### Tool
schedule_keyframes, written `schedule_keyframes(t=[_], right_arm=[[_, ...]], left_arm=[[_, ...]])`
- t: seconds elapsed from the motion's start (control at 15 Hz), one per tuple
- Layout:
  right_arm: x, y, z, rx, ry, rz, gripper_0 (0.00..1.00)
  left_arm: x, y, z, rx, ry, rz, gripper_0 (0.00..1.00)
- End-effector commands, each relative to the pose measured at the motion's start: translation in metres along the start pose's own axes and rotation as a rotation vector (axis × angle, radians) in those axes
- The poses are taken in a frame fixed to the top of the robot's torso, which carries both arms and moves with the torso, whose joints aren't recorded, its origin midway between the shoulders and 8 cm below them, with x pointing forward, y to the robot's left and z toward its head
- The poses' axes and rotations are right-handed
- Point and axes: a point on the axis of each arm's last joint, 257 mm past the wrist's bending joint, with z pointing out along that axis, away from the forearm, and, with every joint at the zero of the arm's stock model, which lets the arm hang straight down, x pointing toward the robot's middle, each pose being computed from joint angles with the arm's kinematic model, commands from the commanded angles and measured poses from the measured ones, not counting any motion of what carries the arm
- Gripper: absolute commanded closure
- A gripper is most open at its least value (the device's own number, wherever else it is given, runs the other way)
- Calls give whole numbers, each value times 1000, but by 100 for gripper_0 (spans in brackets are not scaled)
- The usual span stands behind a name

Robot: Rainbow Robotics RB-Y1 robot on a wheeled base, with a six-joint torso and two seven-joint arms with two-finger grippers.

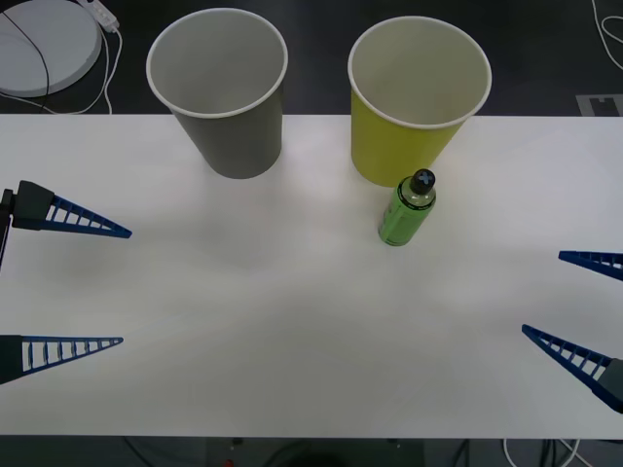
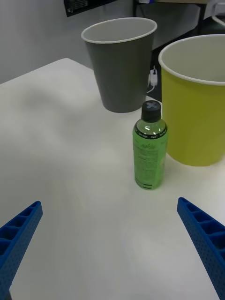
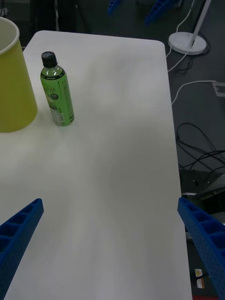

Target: Put the can into the green bin and the plastic bottle into the gray bin

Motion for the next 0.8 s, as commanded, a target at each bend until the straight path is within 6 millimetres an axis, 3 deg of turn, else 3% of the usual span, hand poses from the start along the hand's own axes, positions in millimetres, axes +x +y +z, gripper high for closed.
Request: schedule_keyframes(t=[0.07,0.8], right_arm=[[11,-5,2,77,-13,34,0],[41,-30,-8,280,-27,127,0]], left_arm=[[0,0,0,0,0,0,0],[0,0,0,0,0,0,0]])
